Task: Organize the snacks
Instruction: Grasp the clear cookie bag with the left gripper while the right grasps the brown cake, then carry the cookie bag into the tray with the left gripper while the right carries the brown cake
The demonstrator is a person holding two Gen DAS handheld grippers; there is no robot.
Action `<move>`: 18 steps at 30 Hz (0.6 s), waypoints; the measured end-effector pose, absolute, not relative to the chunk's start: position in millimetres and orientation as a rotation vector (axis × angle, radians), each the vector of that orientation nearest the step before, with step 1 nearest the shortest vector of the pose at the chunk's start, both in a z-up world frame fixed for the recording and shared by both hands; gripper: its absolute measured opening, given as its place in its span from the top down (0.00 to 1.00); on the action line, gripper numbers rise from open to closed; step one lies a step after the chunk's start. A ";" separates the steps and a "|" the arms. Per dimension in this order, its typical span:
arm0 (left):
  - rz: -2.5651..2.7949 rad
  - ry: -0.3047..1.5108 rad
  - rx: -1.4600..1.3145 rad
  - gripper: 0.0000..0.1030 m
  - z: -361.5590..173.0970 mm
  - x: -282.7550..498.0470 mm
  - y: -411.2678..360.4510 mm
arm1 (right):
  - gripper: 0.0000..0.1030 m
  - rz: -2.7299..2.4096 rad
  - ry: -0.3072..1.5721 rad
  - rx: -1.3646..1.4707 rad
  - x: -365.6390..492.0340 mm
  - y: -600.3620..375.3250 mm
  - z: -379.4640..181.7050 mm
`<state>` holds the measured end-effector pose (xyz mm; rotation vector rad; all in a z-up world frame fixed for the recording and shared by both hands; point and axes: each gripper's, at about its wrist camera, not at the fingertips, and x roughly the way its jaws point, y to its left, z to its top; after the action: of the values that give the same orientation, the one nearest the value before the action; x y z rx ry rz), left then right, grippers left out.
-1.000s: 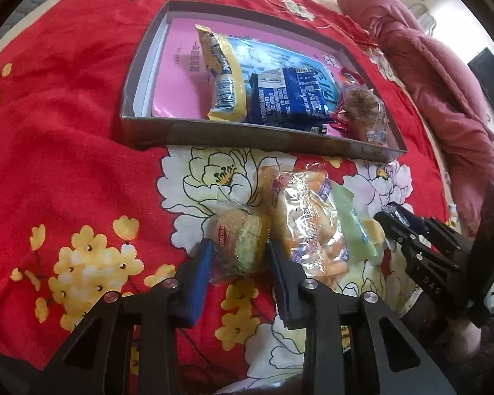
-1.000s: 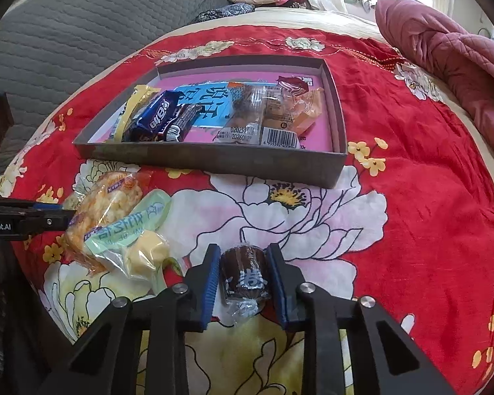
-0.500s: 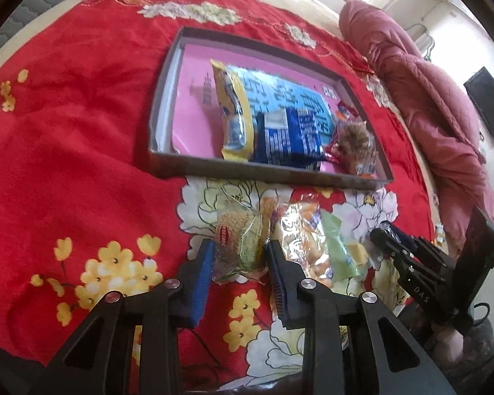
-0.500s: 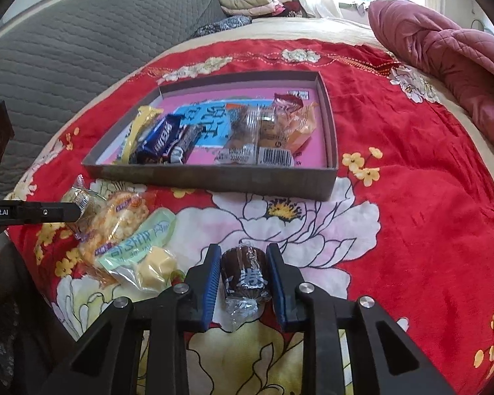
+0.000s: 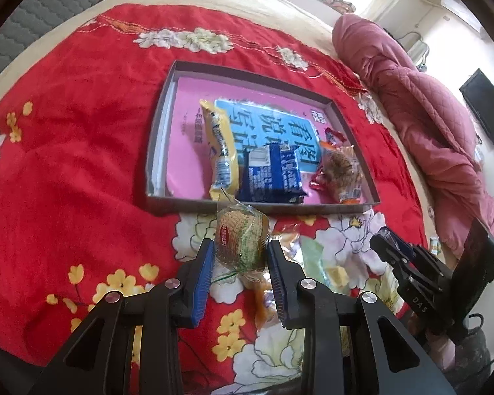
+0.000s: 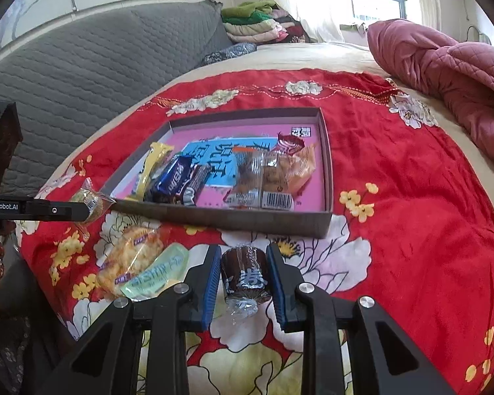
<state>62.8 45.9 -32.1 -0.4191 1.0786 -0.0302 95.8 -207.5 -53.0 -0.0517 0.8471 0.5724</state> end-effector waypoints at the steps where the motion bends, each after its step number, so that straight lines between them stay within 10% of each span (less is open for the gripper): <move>1: -0.034 1.078 -0.416 0.67 -31.1 64.7 44.4 | 0.72 0.572 0.844 -0.046 96.9 -208.0 -52.5; 18: -0.069 1.068 -0.379 0.67 -24.3 91.9 13.0 | 0.81 0.575 0.841 -0.012 118.7 -207.5 -55.2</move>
<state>91.9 13.0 -24.3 -0.3790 1.0685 -0.0686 118.7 -207.5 -55.2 -0.0116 0.8413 0.5753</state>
